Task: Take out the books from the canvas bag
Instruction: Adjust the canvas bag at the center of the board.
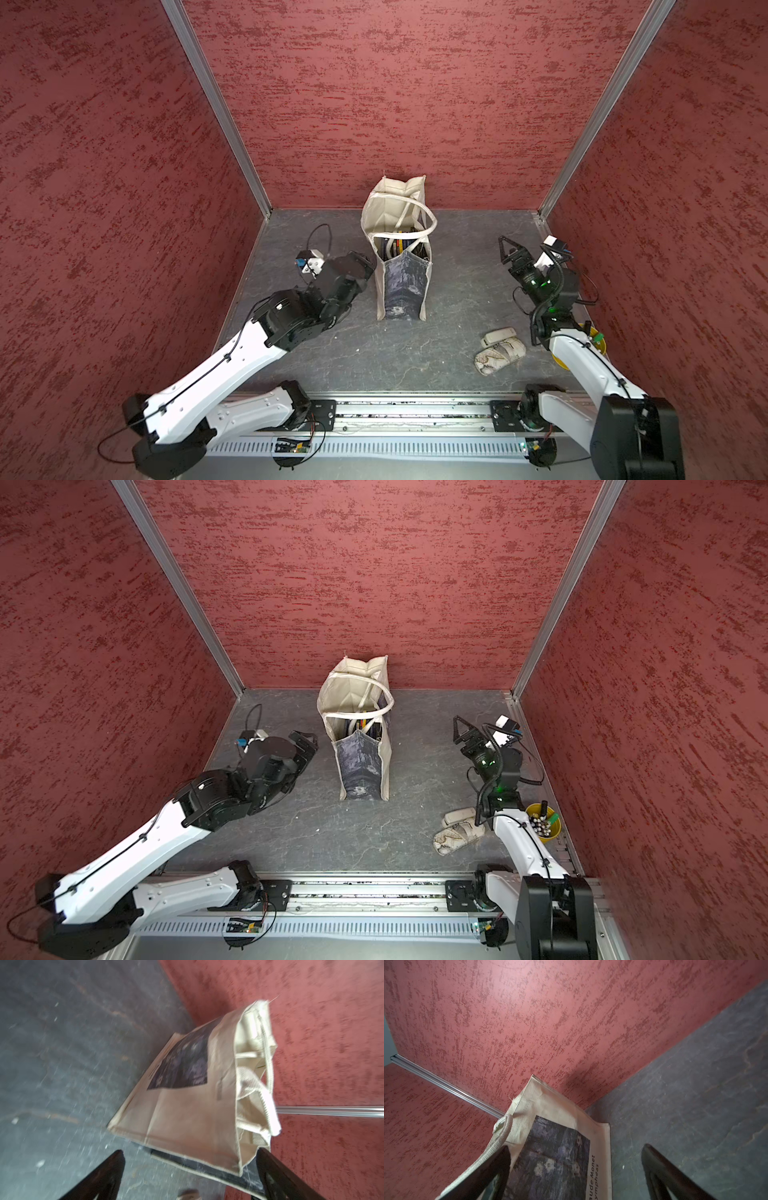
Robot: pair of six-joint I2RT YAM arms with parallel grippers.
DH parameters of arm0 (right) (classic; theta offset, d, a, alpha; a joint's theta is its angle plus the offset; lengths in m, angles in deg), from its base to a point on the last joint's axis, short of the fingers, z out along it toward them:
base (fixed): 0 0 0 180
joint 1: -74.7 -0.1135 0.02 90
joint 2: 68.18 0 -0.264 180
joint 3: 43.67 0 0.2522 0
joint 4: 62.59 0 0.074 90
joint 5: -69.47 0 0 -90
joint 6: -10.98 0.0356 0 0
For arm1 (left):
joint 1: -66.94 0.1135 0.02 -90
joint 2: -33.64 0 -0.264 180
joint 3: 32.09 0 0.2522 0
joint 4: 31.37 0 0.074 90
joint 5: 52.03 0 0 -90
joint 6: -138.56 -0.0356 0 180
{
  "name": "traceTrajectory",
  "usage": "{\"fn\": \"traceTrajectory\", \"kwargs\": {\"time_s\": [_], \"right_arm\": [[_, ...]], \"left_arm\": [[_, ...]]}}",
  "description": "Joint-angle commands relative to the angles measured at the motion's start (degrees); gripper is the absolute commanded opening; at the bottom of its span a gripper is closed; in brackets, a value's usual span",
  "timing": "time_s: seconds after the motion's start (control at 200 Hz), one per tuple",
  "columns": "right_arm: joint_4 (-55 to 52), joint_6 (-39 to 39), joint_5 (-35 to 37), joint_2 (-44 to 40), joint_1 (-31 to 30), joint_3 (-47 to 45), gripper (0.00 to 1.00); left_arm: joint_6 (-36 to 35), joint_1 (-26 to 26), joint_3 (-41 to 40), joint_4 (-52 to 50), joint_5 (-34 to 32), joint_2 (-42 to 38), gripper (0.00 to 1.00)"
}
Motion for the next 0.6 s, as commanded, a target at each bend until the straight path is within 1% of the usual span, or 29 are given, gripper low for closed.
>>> {"fn": "traceTrajectory", "kwargs": {"time_s": [0.0, 0.06, 0.12, 0.165, 0.205, 0.281, 0.346, 0.446, 0.596], "right_arm": [[1.1, 2.7, 0.4, -1.8, -0.5, -1.9, 0.99], [-0.5, 1.3, 0.7, -2.2, -0.9, -1.5, 0.99], [-1.9, -0.3, 0.9, -2.1, -1.6, -0.7, 0.99], [-1.9, -1.1, 0.7, -2.0, -2.2, -0.5, 0.99], [-1.8, -1.8, 0.6, -2.0, -2.8, -0.4, 0.99], [-2.6, -2.9, 1.1, -1.7, -3.7, 0.0, 0.99], [-3.1, -3.6, 1.3, -1.7, -4.3, 0.4, 0.99], [-2.9, -4.6, 2.4, -2.4, -5.4, 0.3, 0.99], [-1.9, -5.9, 2.4, -3.0, -7.5, 0.3, 0.99]], "left_arm": [[19.1, -4.3, 10.1, -22.7, -3.7, 6.6, 1.0], [22.4, -6.8, 17.4, -28.8, -3.0, 11.8, 1.0], [27.8, -9.3, 25.3, -35.7, -2.9, 16.4, 1.0], [28.9, -11.0, 29.1, -37.1, -3.8, 18.7, 1.0], [30.5, -12.4, 30.8, -36.9, -4.3, 19.9, 1.0], [29.3, -13.2, 31.8, -32.2, -4.7, 21.3, 1.0], [29.6, -13.1, 33.7, -31.3, -4.4, 23.5, 1.0], [29.7, -13.0, 40.0, -32.6, -4.3, 28.5, 1.0], [26.7, -11.5, 49.6, -32.2, -4.6, 35.6, 1.0]]}}
